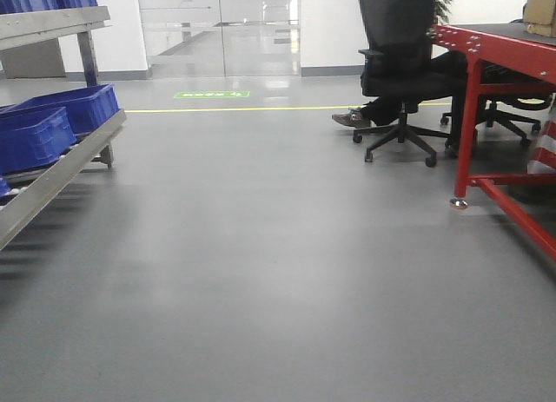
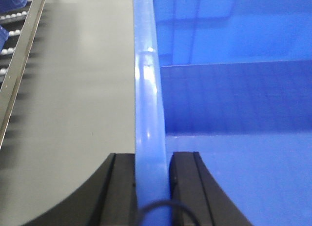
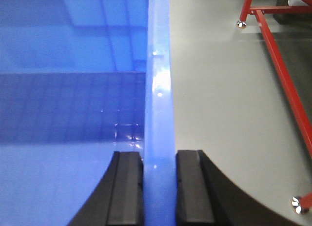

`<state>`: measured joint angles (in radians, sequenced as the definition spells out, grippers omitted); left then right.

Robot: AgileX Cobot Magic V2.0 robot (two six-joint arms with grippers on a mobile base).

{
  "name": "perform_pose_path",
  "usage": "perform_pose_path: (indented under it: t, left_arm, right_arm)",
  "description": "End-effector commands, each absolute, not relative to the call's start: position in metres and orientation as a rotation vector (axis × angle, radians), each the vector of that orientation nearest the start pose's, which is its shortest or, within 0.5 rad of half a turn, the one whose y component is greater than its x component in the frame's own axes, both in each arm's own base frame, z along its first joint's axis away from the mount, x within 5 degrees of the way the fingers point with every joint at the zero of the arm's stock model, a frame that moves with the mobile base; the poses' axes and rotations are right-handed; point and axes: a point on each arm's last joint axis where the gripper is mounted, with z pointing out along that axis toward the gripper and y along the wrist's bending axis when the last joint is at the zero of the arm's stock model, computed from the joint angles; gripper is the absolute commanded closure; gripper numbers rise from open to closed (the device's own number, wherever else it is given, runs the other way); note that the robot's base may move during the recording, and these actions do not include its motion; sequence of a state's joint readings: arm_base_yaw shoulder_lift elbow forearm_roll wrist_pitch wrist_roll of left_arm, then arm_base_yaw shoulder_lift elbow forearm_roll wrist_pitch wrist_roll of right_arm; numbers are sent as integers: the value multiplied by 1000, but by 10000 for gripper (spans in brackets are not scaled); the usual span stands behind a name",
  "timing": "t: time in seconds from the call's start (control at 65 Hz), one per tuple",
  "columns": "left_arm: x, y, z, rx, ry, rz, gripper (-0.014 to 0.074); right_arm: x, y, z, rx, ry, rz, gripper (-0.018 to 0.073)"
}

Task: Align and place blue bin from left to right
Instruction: 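Carry the blue bin with both grippers while driving across the floor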

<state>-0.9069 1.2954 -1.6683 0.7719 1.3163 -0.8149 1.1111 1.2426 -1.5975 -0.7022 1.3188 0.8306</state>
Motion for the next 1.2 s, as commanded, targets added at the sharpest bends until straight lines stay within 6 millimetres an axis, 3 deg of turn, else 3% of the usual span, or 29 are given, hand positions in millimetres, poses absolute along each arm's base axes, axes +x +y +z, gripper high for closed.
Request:
perform_pose_path:
  t: [0.0, 1.186]
  left_arm:
    - [183, -154, 494, 81, 2067, -137, 707]
    - [183, -154, 494, 81, 2066, -135, 707]
  right_arm:
    - [140, 178, 483, -292, 2117, 305, 638]
    - [140, 178, 483, -292, 2117, 305, 638]
